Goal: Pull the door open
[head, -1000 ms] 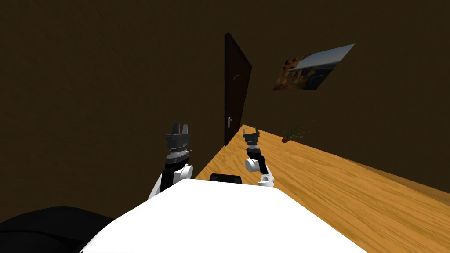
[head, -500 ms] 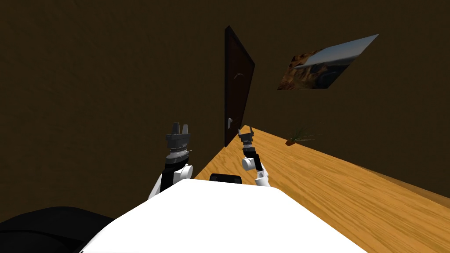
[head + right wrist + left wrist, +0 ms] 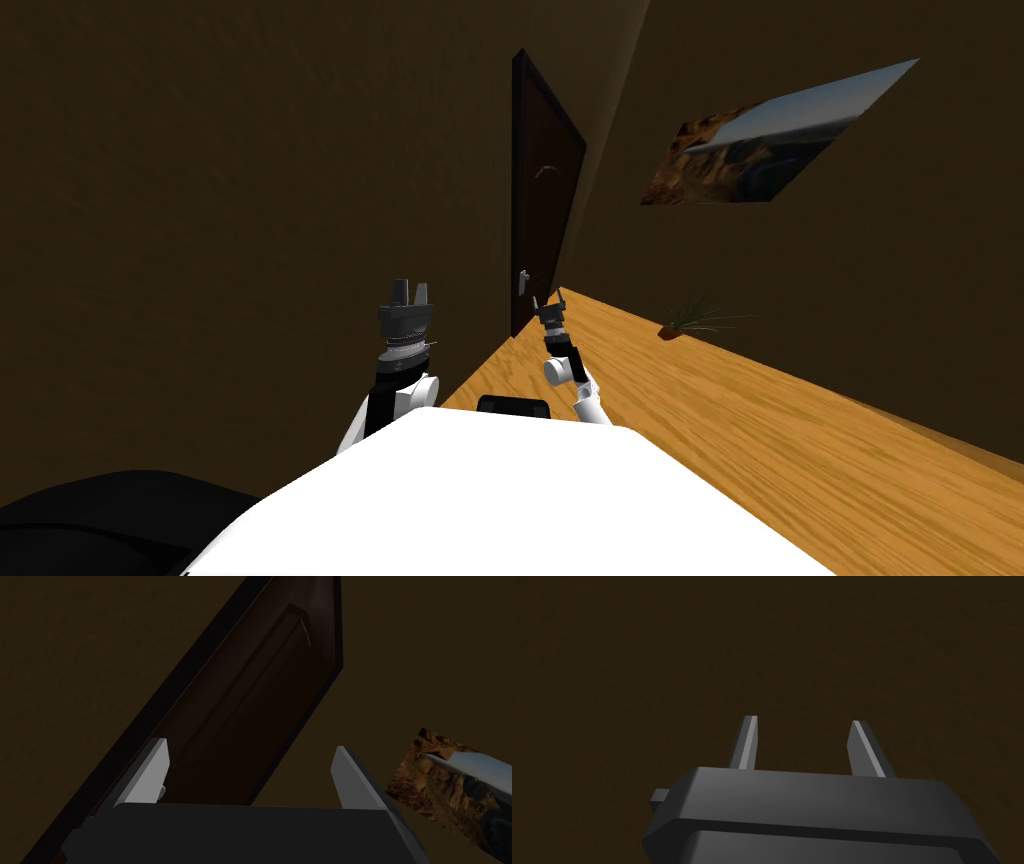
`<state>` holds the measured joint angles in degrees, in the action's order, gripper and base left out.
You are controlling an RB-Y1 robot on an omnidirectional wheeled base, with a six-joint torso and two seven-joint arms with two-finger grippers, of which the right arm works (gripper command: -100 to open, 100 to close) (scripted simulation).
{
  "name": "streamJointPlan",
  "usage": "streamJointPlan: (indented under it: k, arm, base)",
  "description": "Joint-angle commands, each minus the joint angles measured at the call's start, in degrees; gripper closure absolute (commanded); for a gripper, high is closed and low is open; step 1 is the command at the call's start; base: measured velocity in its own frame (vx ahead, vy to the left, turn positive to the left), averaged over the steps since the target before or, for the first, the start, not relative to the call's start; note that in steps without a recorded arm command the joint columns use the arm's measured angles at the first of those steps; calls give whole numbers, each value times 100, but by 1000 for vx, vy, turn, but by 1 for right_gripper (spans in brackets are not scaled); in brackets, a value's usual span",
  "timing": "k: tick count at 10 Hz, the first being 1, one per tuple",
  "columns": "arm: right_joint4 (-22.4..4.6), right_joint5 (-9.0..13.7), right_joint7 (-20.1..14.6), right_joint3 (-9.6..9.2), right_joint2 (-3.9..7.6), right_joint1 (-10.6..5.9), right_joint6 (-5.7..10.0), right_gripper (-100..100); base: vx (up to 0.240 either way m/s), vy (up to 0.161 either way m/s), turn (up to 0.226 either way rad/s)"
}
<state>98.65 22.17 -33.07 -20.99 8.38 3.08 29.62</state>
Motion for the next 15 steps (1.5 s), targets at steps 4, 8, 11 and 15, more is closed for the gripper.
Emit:
streamJointPlan:
  k: [4,8,11,15]
  arm:
    - [-497,409,-472,-409,109,-373,24,-100]
    - [-967,763,-876,-771,199,-712,70,-100]
    - [-1320,1029,-1179,-1042,263,-967,104,-100]
    - [-1790,1382,-1582,-1404,348,-1306,150,-100]
  base:
    - [78,-86,88]
    - [87,-76,85]
    - [77,-90,76]
    - [67,-92,91]
